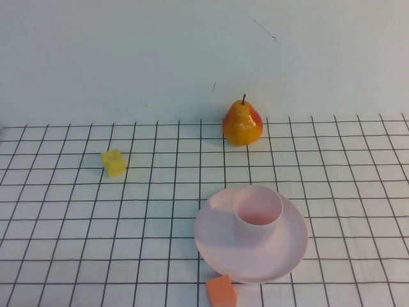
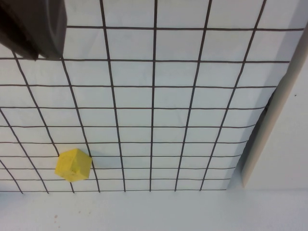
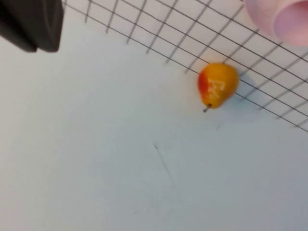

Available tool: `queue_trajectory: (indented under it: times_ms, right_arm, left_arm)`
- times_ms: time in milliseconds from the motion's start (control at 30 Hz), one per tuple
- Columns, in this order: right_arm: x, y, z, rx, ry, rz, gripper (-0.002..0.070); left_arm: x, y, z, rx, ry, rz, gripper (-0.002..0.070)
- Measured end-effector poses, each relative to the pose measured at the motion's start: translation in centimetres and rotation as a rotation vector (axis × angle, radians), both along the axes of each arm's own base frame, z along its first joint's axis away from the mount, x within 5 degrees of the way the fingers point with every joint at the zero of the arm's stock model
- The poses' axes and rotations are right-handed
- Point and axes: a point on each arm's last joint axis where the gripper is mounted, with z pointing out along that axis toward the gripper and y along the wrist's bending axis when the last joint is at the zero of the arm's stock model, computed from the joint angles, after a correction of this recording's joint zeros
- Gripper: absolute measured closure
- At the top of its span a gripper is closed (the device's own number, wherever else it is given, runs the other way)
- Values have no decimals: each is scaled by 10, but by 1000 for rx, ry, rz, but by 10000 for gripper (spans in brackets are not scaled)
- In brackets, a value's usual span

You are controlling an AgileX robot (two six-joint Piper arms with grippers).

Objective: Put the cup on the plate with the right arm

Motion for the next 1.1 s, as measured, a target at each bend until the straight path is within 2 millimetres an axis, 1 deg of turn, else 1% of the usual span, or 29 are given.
queue_trajectory:
  times_ms: [33,133,233,267,300,333,367,433,533,567,667,800,1100]
  right_arm:
    - [-6,-5,-7,3,-12,-29,676]
    - [-22,-17,-39,2,-7,-110,676]
    - [-36,-27,-71,-1,8,-192,676]
    - [-40,-29,-85,-4,22,-220,676]
    - [-43,-31,-95,-4,28,-245,676]
    - [-47,-33,-101,-3,20,-267,676]
    - [-50,-34,-114,2,33,-287,676]
    - [-55,-36,-132,8,42,-317,676]
    - [-60,-37,-154,13,50,-341,676]
    - [-61,-37,-159,15,54,-343,676]
    - [-64,-37,-165,23,66,-348,676]
    - [-68,-37,-174,27,163,-349,676]
    - [-68,-37,-175,44,178,-355,676]
  left_arm:
    - [0,0,0,0,0,0,678]
    - [0,0,0,0,0,0,678]
    - [0,0,0,0,0,0,678]
    - [0,0,0,0,0,0,678]
    - [0,0,0,0,0,0,678]
    - [0,0,0,0,0,0,678]
    - [0,0,0,0,0,0,678]
    - [0,0,0,0,0,0,678]
    - [0,0,0,0,0,0,678]
    - [0,0,0,0,0,0,678]
    - [0,0,0,0,0,0,678]
    - [0,0,0,0,0,0,678]
    - [0,0,0,0,0,0,678]
